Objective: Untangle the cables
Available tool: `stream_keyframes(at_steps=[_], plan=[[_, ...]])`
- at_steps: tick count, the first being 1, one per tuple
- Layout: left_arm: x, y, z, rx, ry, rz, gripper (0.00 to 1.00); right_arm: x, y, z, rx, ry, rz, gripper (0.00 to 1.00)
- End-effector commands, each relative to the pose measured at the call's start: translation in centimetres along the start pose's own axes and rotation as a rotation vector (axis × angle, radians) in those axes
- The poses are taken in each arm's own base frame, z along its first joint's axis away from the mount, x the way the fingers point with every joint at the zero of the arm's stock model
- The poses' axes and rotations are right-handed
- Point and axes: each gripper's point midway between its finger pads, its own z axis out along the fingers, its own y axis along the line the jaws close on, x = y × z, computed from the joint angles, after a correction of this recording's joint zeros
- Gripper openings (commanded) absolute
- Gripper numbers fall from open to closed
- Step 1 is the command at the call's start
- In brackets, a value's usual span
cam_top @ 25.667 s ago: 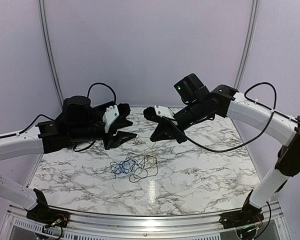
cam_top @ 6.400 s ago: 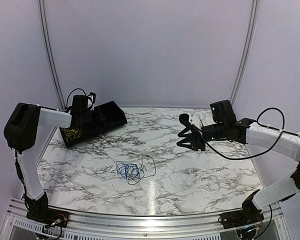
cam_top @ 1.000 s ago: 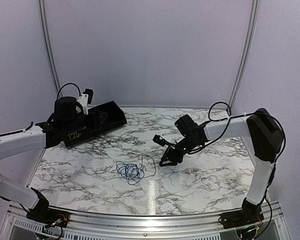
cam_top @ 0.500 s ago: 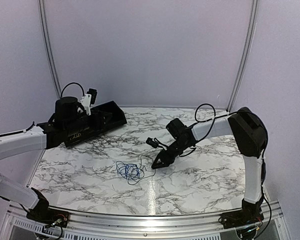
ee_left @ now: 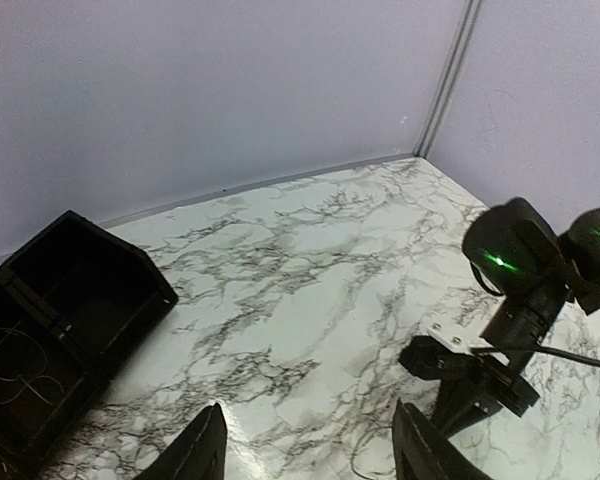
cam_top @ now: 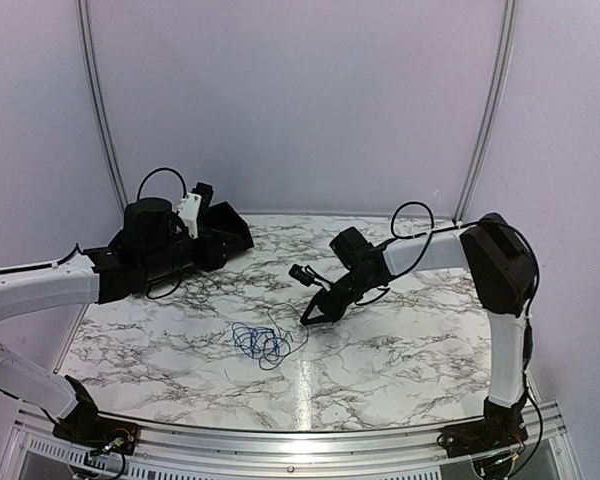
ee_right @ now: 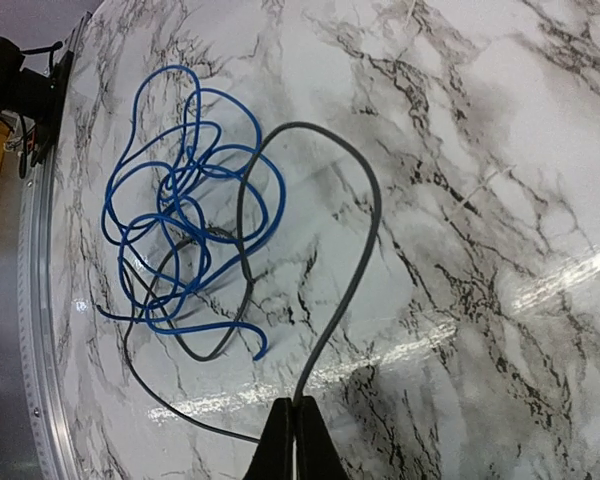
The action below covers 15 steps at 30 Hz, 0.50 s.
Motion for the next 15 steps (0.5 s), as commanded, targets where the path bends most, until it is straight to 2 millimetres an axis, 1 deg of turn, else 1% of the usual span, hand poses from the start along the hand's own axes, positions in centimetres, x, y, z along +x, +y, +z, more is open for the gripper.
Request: stream_keyframes(at_steps=[1, 5, 8, 10, 13, 15], plan=[[-0.1, -4.0, -0.6, -0.009, 0.021, 0.060, 0.59, -4.5, 2.4, -3.7, 0.061, -0.092, -0.159, 0.00], [4.8, -5.7, -0.8, -0.036, 0.068, -0.062, 0.60, -5.1, 3.2, -4.9, 0.081, -0.112, -0.201, 0.00], [8.3, -7.7, -0.3, -0.006, 0.087, -0.119, 0.61, -4.9, 3.3, -5.1, 0.089, -0.110, -0.214, 0.00], [9.7, -9.1, 0.3, 0.005, 0.093, -0.144, 0.62, -4.8, 3.5, -5.1, 0.088, -0.111, -0.219, 0.00], [11.4, -11.4, 1.6, 0.023, 0.120, -0.152, 0.61, -4.7, 3.6, -5.1, 0.076, -0.111, -0.215, 0.00], [12.6, -11.6, 2.8, -0.012, 0.140, -0.184, 0.56, -4.6, 3.7, -5.0, 0.072, -0.110, -0.216, 0.00]])
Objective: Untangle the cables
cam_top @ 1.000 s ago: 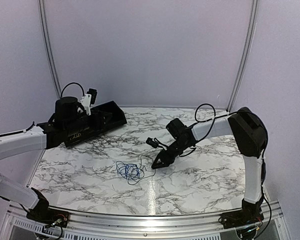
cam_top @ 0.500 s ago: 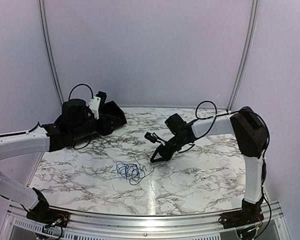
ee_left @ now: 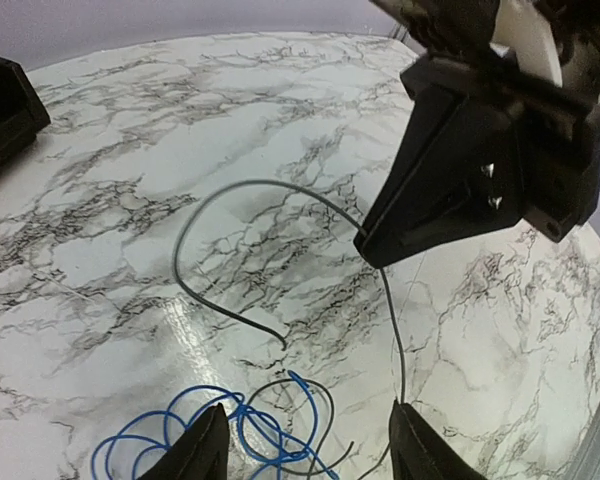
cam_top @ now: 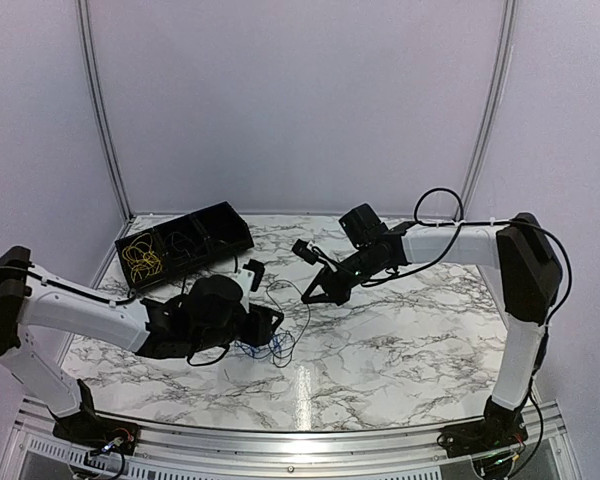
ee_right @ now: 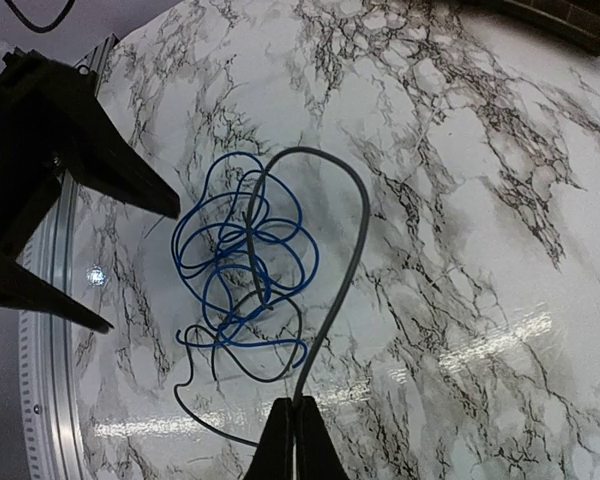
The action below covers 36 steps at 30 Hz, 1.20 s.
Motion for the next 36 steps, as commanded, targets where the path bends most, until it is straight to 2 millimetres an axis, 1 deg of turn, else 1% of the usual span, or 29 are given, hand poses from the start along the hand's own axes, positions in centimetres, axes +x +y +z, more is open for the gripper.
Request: stream_keyframes(at_steps=[1, 3, 5, 7, 10, 12, 16, 17, 19, 22, 25, 31, 35, 36], plan=[[-0.7, -1.1, 2.3, -0.041, -0.065, -0.149, 0.53, -0.4, 0.4, -0.1, 0.000, -0.005, -0.030, 0.00], [0.4, -0.6, 3.5, -0.075, -0.049, -0.201, 0.50, -0.4, 0.6, -0.3, 0.002, -0.008, -0.033, 0.00], [1.2, 0.1, 4.1, -0.111, -0.045, -0.232, 0.46, -0.5, 0.7, -0.5, 0.005, -0.012, -0.038, 0.00], [2.0, 0.3, 5.0, -0.127, -0.034, -0.238, 0.42, -0.5, 0.8, -0.7, 0.010, -0.013, -0.044, 0.00], [3.5, -0.5, 6.8, -0.103, 0.017, -0.224, 0.39, -0.8, 1.0, -1.1, 0.015, -0.021, -0.054, 0.00], [4.6, -0.9, 7.7, -0.093, 0.048, -0.222, 0.38, -1.0, 1.2, -1.3, 0.016, -0.026, -0.059, 0.00], [6.3, -0.6, 8.3, -0.108, 0.076, -0.221, 0.38, -1.6, 1.4, -2.1, 0.033, -0.037, -0.077, 0.00], [6.6, -0.5, 8.3, -0.112, 0.081, -0.220, 0.37, -2.0, 1.5, -2.5, 0.039, -0.045, -0.084, 0.00], [7.1, 0.2, 8.1, -0.137, 0.082, -0.231, 0.35, -3.4, 1.8, -4.0, 0.051, -0.081, -0.093, 0.00], [8.1, 1.0, 7.7, -0.159, 0.094, -0.241, 0.31, -6.1, 2.4, -6.7, 0.063, -0.134, -0.123, 0.00], [9.0, 1.6, 7.5, -0.171, 0.113, -0.232, 0.30, -9.3, 2.9, -10.4, 0.117, -0.197, -0.175, 0.00], [10.7, 2.7, 7.0, -0.198, 0.145, -0.221, 0.29, -15.6, 5.0, -19.6, 0.218, -0.391, -0.242, 0.00], [11.6, 3.3, 6.8, -0.212, 0.160, -0.214, 0.29, -19.0, 7.1, -25.3, 0.311, -0.497, -0.315, 0.00], [11.7, 3.4, 6.8, -0.214, 0.163, -0.213, 0.29, -19.8, 7.8, -27.0, 0.343, -0.529, -0.336, 0.00]])
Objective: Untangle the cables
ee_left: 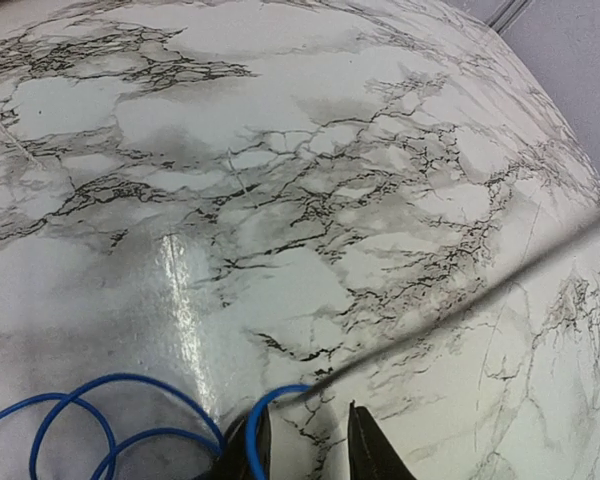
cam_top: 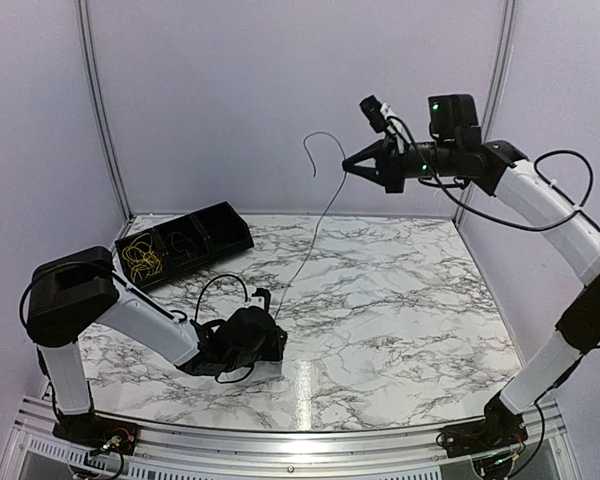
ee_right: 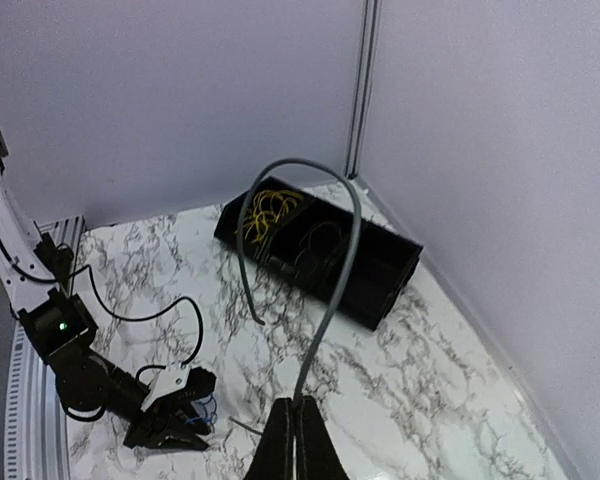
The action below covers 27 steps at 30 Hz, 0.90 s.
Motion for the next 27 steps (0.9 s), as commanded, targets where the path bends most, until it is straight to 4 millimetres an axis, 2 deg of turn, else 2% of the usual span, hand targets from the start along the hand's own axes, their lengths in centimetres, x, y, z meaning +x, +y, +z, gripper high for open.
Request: stream_keyframes(at_steps=[1, 3, 7, 10, 12, 16, 22, 25, 27], plan=[[2.7, 2.7, -0.1, -0.075, 0.064, 0.038, 0.31, -6.8, 0.2, -5.0, 0.107, -0.124, -0.078, 0.00], [2.7, 2.8, -0.2, -0.075, 0.065, 0.047, 0.36, -8.7, 0.2, -6.5, 0.156, -0.160, -0.112, 0.00], [2.7, 3.1, -0.4, -0.080, 0.062, 0.050, 0.37, -11.3, 0.1, -9.0, 0.232, -0.209, -0.155, 0.00], [2.5, 2.9, -0.7, -0.069, 0.056, 0.054, 0.38, -12.3, 0.0, -10.1, 0.281, -0.232, -0.182, 0.00], [1.8, 1.9, -1.1, -0.032, 0.040, 0.084, 0.42, -11.8, -0.1, -10.0, 0.285, -0.226, -0.183, 0.00], [-0.6, -2.2, -3.3, 0.085, -0.027, 0.225, 0.48, -8.1, -0.7, -7.9, 0.258, -0.166, -0.131, 0.00], [-3.5, -8.1, -8.0, 0.225, -0.158, 0.419, 0.53, -1.4, -0.9, -4.8, 0.198, -0.084, -0.036, 0.00], [-4.5, -10.5, -10.1, 0.256, -0.222, 0.496, 0.54, 1.4, -0.4, -3.4, 0.146, -0.066, 0.019, 0.00], [-5.1, -11.3, -10.8, 0.241, -0.262, 0.519, 0.54, 3.6, 0.1, -2.5, 0.105, -0.050, 0.071, 0.00]])
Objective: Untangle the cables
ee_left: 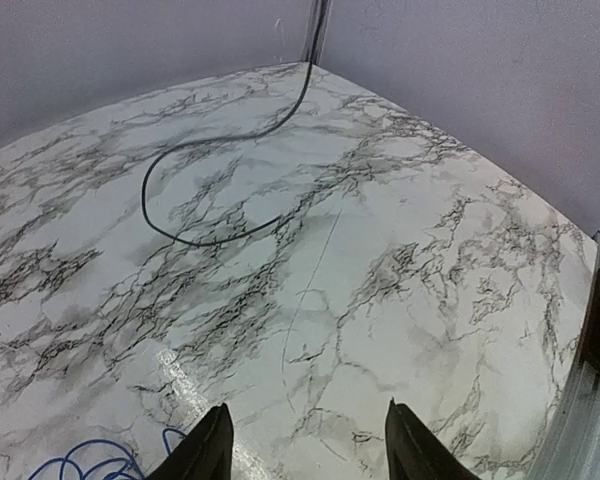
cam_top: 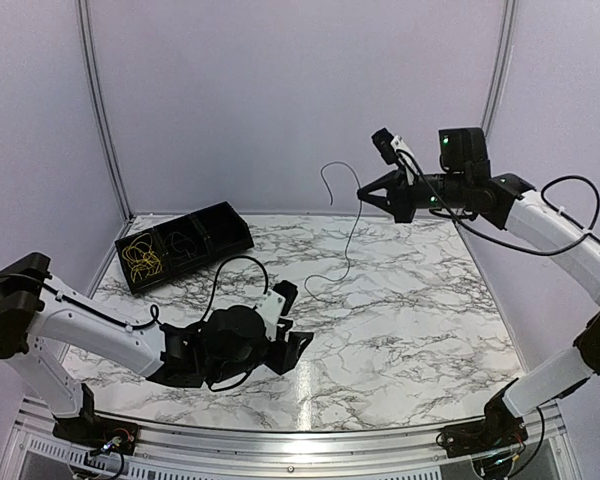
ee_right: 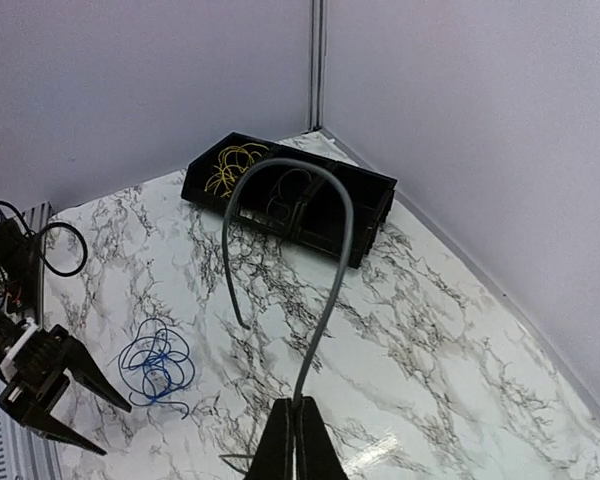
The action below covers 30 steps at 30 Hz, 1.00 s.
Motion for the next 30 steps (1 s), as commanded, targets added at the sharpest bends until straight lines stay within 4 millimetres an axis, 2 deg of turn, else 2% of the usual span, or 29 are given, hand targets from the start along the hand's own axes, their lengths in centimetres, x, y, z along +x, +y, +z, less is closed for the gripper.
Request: stream_keyframes(at_steps=[1, 5, 10, 14, 18, 20, 27, 30], plan=[[-3.5, -1.7, -1.2, -0.030, -0.099, 0.135, 0.55, 0.5, 1.2, 0.3, -0.069, -0.066, 0.046, 0.00], [-5.1, -1.5, -1.1, -0.082, -0.141, 0.103, 0.58, 2.5, 2.8, 0.9, -0.168, -0.076, 0.125, 0.00], [-6.9, -2.1, 0.2, -0.121, -0.171, 0.156, 0.60, 3.5, 4.5, 0.7, -0.262, -0.109, 0.202, 0.00], [-7.8, -2.6, 1.6, -0.111, -0.177, 0.145, 0.59, 3.3, 5.1, 0.5, -0.302, -0.125, 0.235, 0.00], [-8.5, -2.0, 2.8, -0.123, -0.180, 0.101, 0.58, 2.8, 5.8, 0.2, -0.346, -0.142, 0.249, 0.00], [-8.8, -2.1, 3.4, -0.106, -0.180, 0.094, 0.56, 2.8, 5.8, 0.2, -0.354, -0.146, 0.254, 0.00], [-9.3, -2.5, 4.6, -0.073, -0.175, 0.128, 0.37, 3.5, 6.0, 0.7, -0.376, -0.134, 0.270, 0.00], [-9.7, -2.8, 4.6, -0.065, -0.181, 0.147, 0.20, 3.9, 5.9, 1.0, -0.380, -0.127, 0.280, 0.00]])
